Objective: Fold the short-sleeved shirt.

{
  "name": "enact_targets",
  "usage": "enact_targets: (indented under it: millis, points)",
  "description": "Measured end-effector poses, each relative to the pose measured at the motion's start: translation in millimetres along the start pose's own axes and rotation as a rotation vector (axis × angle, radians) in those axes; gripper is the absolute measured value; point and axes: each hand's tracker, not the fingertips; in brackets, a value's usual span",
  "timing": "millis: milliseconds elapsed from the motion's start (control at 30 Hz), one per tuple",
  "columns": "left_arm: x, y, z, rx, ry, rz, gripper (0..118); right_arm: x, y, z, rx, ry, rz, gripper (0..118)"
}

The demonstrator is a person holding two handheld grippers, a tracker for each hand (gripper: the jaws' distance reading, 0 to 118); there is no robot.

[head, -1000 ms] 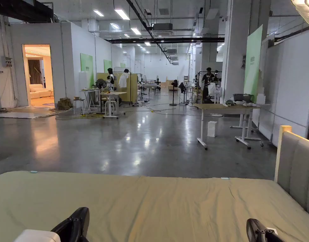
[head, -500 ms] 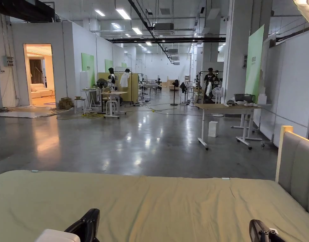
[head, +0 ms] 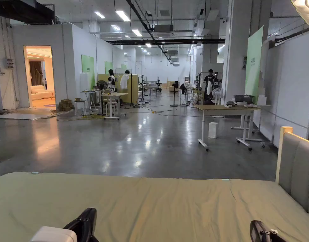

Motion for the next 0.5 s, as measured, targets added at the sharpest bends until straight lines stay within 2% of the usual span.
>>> enact_targets:
  millis: [100,133,167,200,233,267,300,333,367,433,467,500]
  points:
    - [-1,0,-3,0.002,0.010,-0.029,0,-1,0,-4,-0.003,-0.007,0.022,0]
    - [1,0,-6,0.015,0.019,-0.103,0,-3,2,-8,0.000,-0.010,0.060,0]
    - [6,-5,-10,0.024,0.000,-0.286,0,-7,2,-12,-0.001,0.003,0.134,0]
    - [11,-11,-14,0.024,-0.010,-0.499,0,-12,3,-14,-0.016,0.008,0.242,0]
    - [17,-19,-17,0.015,0.006,-0.754,0,-22,0,-17,-0.047,-0.001,0.461,0]
    - [21,-32,-19,0.011,0.015,-0.994,0,-33,-7,-18,-0.049,-0.011,0.716,0]
    - [21,-48,-21,0.017,-0.010,-1.180,0,-40,-20,-20,-0.075,-0.008,0.916,0]
    - [18,-67,-22,0.004,-0.057,-1.381,0,-48,-37,-20,-0.053,0.042,1.188,0]
    - [14,-91,-23,0.022,-0.106,-1.560,0,-51,-57,-19,-0.094,0.119,1.370,0]
    - [2,-135,-22,0.074,-0.227,-1.840,0,-46,-90,-13,-0.108,0.292,1.625,0]
    - [-3,-152,-19,0.037,-0.308,-1.979,0,-42,-110,-11,-0.122,0.354,1.717,0]
    - [-4,-164,-16,0.014,-0.376,-2.035,0,-43,-118,-8,-0.142,0.396,1.789,0]
